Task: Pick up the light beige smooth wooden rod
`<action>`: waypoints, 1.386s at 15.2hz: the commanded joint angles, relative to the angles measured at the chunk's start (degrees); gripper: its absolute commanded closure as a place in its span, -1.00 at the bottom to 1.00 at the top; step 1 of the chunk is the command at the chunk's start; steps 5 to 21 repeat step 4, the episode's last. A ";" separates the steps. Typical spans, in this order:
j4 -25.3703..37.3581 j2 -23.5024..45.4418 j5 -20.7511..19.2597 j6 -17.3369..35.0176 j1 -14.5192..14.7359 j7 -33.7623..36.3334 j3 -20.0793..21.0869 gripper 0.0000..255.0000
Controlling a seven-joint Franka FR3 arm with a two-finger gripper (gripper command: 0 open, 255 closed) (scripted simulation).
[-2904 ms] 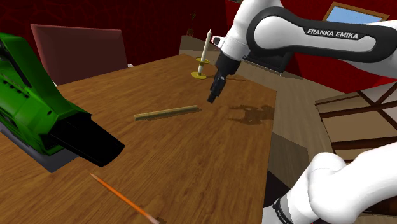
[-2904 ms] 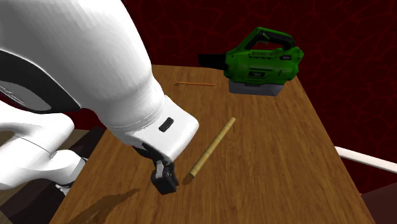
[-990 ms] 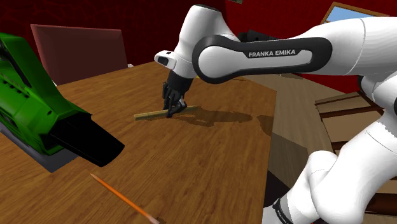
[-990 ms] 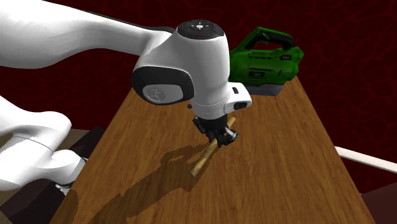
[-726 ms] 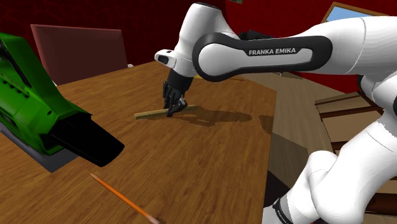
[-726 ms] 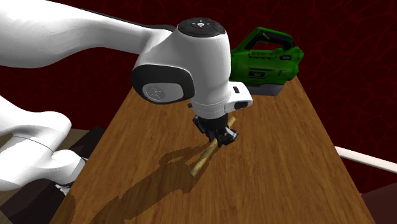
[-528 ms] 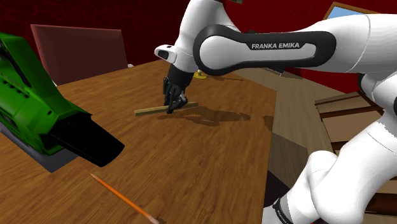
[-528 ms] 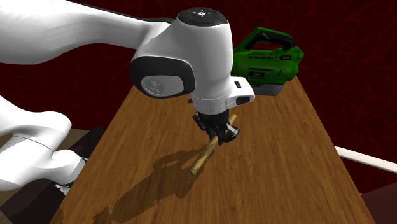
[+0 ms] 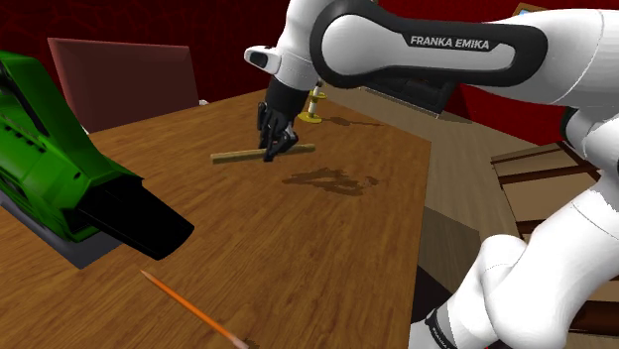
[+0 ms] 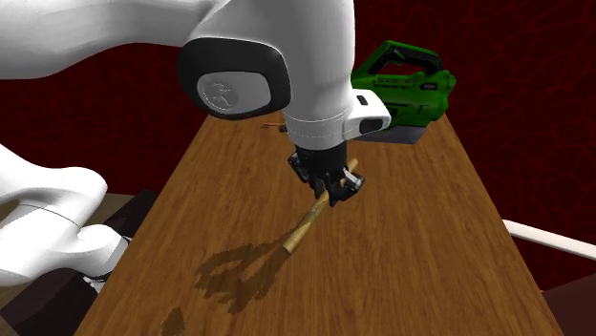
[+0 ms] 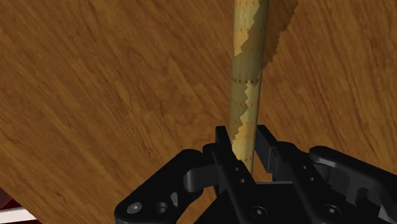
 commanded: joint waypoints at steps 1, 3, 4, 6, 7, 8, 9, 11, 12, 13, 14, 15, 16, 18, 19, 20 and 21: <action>1.68 0.19 -0.04 -1.51 -0.01 0.05 -0.01 1.00; 2.60 0.23 -0.05 -2.41 -0.02 0.08 -0.02 1.00; 2.61 0.23 -0.05 -2.41 -0.02 0.08 -0.01 1.00; 2.61 0.23 -0.05 -2.41 -0.02 0.08 -0.01 1.00; 2.61 0.23 -0.05 -2.41 -0.02 0.08 -0.01 1.00; 2.61 0.23 -0.05 -2.41 -0.02 0.08 -0.01 1.00; 2.61 0.23 -0.05 -2.41 -0.02 0.08 -0.01 1.00; 2.61 0.23 -0.05 -2.41 -0.02 0.08 -0.01 1.00; 2.61 0.23 -0.05 -2.41 -0.02 0.08 -0.01 1.00; 2.61 0.23 -0.05 -2.41 -0.02 0.08 -0.01 1.00; 2.61 0.23 -0.05 -2.41 -0.02 0.08 -0.01 1.00; 2.61 0.23 -0.05 -2.41 -0.02 0.08 -0.01 1.00; 2.61 0.23 -0.05 -2.41 -0.02 0.08 -0.01 1.00; 2.61 0.23 -0.05 -2.41 -0.02 0.08 -0.01 1.00; 2.61 0.23 -0.05 -2.41 -0.02 0.08 -0.01 1.00; 2.61 0.23 -0.05 -2.41 -0.02 0.08 -0.01 1.00; 2.61 0.23 -0.05 -2.41 -0.02 0.08 -0.01 1.00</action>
